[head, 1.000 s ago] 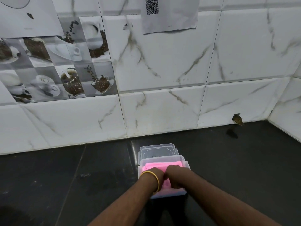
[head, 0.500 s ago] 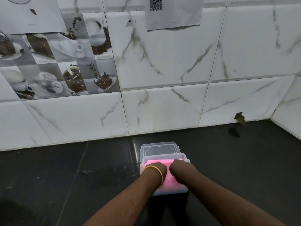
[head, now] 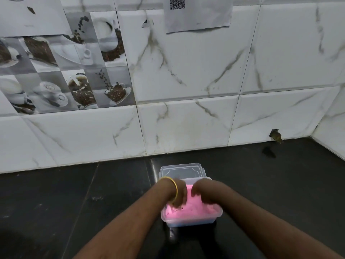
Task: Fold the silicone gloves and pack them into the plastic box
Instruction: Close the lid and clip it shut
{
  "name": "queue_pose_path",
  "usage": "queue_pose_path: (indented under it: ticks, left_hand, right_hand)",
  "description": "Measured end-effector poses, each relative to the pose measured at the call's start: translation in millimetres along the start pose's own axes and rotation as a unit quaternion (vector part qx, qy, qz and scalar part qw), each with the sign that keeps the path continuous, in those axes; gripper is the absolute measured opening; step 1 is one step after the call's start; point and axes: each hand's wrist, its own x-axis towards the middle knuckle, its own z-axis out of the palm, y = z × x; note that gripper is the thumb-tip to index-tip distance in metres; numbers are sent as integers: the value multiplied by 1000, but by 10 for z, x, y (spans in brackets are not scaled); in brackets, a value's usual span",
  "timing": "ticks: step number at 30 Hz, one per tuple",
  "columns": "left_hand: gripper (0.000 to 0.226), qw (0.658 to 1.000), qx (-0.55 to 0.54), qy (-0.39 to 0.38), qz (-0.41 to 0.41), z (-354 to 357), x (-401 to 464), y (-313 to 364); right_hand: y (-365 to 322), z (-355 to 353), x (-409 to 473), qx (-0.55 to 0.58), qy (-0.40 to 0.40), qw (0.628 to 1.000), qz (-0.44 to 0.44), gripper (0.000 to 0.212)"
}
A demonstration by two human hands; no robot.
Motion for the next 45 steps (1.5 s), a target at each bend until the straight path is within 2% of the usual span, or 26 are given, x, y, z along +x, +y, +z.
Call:
queue_pose_path:
  ticks: [2,4,6,8,10,13,16,20,22,24,29,31,33,35,38,40,42,44,45]
  left_hand:
    - [32,984,-172,36,15,-176,-16,-160]
    - [25,927,-360,100,6,-316,-37,-317]
    - [30,869,-461,180,-19,-388,24,-465]
    - [33,823,-506,250,-56,-359,166,-627]
    - [25,808,-504,287,-108,-257,337,-763]
    - [18,818,-473,275,-176,-19,574,-914]
    - [27,806,-479,266,-224,187,716,-1002]
    - [26,804,-481,255,-240,257,835,-1063]
    - [29,799,-489,251,-243,242,870,-1077]
    - [34,781,-518,247,-248,220,891,-1077]
    - [47,748,-551,277,-245,132,834,-1022]
    - [52,724,-576,305,-225,71,775,-986]
    - [62,689,-614,330,-198,-2,713,-956]
    - [69,650,-649,352,-181,-55,630,-928]
    - [71,606,-673,383,-179,-117,502,-886]
    - [71,572,-692,406,-172,-136,397,-839]
    - [58,544,-700,434,-162,-142,254,-763]
    - [40,533,-701,452,-145,-123,140,-695]
    - [32,530,-703,456,-132,-100,71,-656]
  right_hand:
    - [39,-222,-20,67,26,997,-36,41]
    - [105,-396,46,169,100,980,-29,31]
    - [196,-500,192,251,188,950,-2,26]
    - [313,-508,356,338,222,914,33,20]
    - [439,-441,519,376,226,895,80,27]
    - [580,-253,697,361,189,901,148,39]
    - [670,-62,838,376,132,898,188,19]
    - [754,82,1008,428,98,872,216,16]
    - [767,103,1062,422,93,877,210,18]
    - [767,98,1095,421,94,879,203,24]
    - [711,-1,1076,449,146,860,192,12]
    - [656,-69,1019,465,178,847,188,15]
    - [612,-138,958,488,204,830,180,17]
    - [586,-207,889,519,226,807,165,35]
    - [547,-307,746,640,215,725,140,59]
    - [516,-349,628,698,224,667,129,59]
    - [473,-381,510,725,252,628,129,50]
    - [443,-403,409,737,268,608,124,41]
    - [426,-407,343,733,274,611,120,38]
